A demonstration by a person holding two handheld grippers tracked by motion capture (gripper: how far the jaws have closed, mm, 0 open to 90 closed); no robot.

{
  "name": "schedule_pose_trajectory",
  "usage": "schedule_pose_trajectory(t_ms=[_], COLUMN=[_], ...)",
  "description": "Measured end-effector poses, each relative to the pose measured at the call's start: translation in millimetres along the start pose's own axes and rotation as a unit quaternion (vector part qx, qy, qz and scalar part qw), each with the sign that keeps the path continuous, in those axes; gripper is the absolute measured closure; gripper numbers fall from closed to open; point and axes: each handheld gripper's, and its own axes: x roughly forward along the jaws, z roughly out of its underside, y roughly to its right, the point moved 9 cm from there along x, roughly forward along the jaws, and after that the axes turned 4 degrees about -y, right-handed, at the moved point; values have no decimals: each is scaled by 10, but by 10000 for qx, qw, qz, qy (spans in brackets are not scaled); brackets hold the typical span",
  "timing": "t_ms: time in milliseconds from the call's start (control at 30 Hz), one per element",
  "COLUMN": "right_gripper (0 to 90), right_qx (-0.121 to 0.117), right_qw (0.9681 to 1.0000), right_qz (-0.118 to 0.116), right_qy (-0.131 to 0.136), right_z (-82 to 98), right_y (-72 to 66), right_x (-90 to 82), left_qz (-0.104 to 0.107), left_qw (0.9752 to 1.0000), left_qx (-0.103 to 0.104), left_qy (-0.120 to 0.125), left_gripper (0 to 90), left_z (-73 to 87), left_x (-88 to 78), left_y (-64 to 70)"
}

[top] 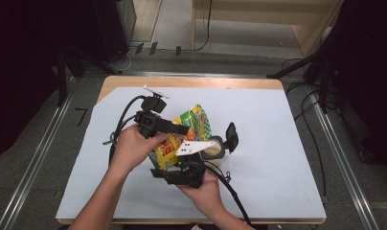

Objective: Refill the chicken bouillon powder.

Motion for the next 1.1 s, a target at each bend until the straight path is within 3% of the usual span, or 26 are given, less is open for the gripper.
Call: schedule_pose_trajectory(t_ms=[1100], right_gripper=[602], right_qx=[209], right_qw=[9998], right_qz=[-3], right_qy=[60], right_z=[23], right_y=[20], right_x=[-31], left_qz=[109], left_qw=[9998], left_qx=[-70], left_qy=[-153], left_gripper=[626], left_z=[-27], left_x=[72], left_y=[15])
